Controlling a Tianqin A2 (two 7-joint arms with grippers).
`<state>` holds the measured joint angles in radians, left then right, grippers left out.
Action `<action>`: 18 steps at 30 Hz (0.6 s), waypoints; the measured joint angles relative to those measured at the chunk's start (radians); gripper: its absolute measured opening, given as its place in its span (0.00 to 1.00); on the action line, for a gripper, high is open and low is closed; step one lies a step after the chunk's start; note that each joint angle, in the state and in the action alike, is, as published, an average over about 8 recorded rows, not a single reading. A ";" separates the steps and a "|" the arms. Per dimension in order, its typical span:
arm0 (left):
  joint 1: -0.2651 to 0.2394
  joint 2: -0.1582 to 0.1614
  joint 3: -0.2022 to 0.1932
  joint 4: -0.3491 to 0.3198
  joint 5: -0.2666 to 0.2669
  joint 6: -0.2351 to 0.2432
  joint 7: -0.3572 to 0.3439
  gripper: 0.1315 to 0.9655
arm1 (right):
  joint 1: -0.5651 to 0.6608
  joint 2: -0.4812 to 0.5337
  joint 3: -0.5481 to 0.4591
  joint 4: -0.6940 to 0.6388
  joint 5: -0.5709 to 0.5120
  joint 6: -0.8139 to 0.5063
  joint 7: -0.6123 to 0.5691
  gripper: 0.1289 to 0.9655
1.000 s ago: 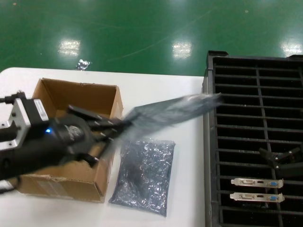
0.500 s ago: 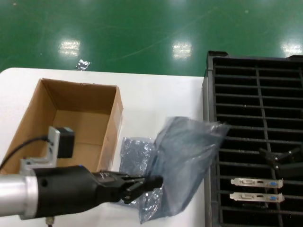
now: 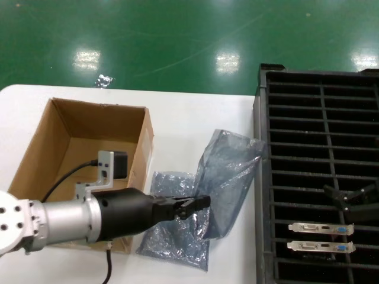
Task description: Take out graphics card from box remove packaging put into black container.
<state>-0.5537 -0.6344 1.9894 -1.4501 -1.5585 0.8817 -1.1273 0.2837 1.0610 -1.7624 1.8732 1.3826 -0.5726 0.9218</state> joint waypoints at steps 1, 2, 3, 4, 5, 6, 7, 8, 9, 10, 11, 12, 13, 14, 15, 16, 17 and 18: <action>-0.010 0.015 0.002 0.021 0.012 0.001 0.002 0.02 | 0.000 0.000 0.000 0.000 0.000 0.000 0.000 1.00; -0.018 0.028 0.004 0.040 0.022 0.002 0.003 0.02 | 0.000 0.000 0.000 0.000 0.000 0.000 0.000 1.00; -0.024 0.039 0.004 0.057 0.032 0.002 0.004 0.02 | 0.000 0.000 0.000 0.000 0.000 0.000 0.000 1.00; -0.028 0.048 0.004 0.072 0.041 0.003 0.005 0.03 | 0.000 0.000 0.000 0.000 0.000 0.000 0.000 1.00; -0.030 0.055 0.004 0.084 0.050 0.004 0.007 0.05 | 0.000 0.000 0.000 0.000 0.000 0.000 0.000 1.00; -0.032 0.062 0.002 0.095 0.058 0.005 0.008 0.06 | 0.000 0.000 0.000 0.000 0.000 0.000 0.000 1.00; -0.032 0.067 0.000 0.105 0.065 0.006 0.010 0.07 | 0.000 0.000 0.000 0.000 0.000 0.000 0.000 1.00; -0.033 0.072 -0.003 0.113 0.071 0.006 0.014 0.08 | 0.000 0.000 0.000 0.000 0.000 0.000 0.000 1.00; -0.033 0.076 -0.007 0.121 0.076 0.007 0.019 0.09 | 0.000 0.000 0.000 0.000 0.000 0.000 0.000 1.00; -0.033 0.079 -0.011 0.129 0.080 0.007 0.025 0.10 | 0.000 0.000 0.000 0.000 0.000 0.000 0.000 1.00; -0.034 0.082 -0.016 0.136 0.083 0.007 0.033 0.11 | 0.000 0.000 0.000 0.000 0.000 0.000 0.000 1.00; -0.035 0.084 -0.022 0.142 0.085 0.007 0.042 0.11 | 0.000 0.000 0.000 0.000 0.000 0.000 0.000 1.00; -0.037 0.086 -0.028 0.147 0.087 0.007 0.052 0.13 | 0.000 0.000 0.000 0.000 0.000 0.000 0.000 1.00; -0.039 0.086 -0.034 0.149 0.089 0.006 0.064 0.15 | 0.000 0.000 0.000 0.000 0.000 0.000 0.000 1.00; -0.042 0.084 -0.041 0.149 0.092 0.004 0.076 0.17 | 0.000 0.000 0.000 0.000 0.000 0.000 0.000 1.00; -0.045 0.081 -0.048 0.145 0.096 0.003 0.088 0.19 | 0.000 0.000 0.000 0.000 0.000 0.000 0.000 1.00; -0.047 0.076 -0.056 0.138 0.101 0.000 0.100 0.22 | 0.000 0.000 0.000 0.000 0.000 0.000 0.000 1.00; -0.049 0.067 -0.064 0.125 0.109 -0.003 0.112 0.24 | 0.000 0.000 0.000 0.000 0.000 0.000 0.000 1.00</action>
<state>-0.6030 -0.5672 1.9255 -1.3255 -1.4496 0.8788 -1.0154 0.2837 1.0610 -1.7623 1.8732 1.3826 -0.5727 0.9218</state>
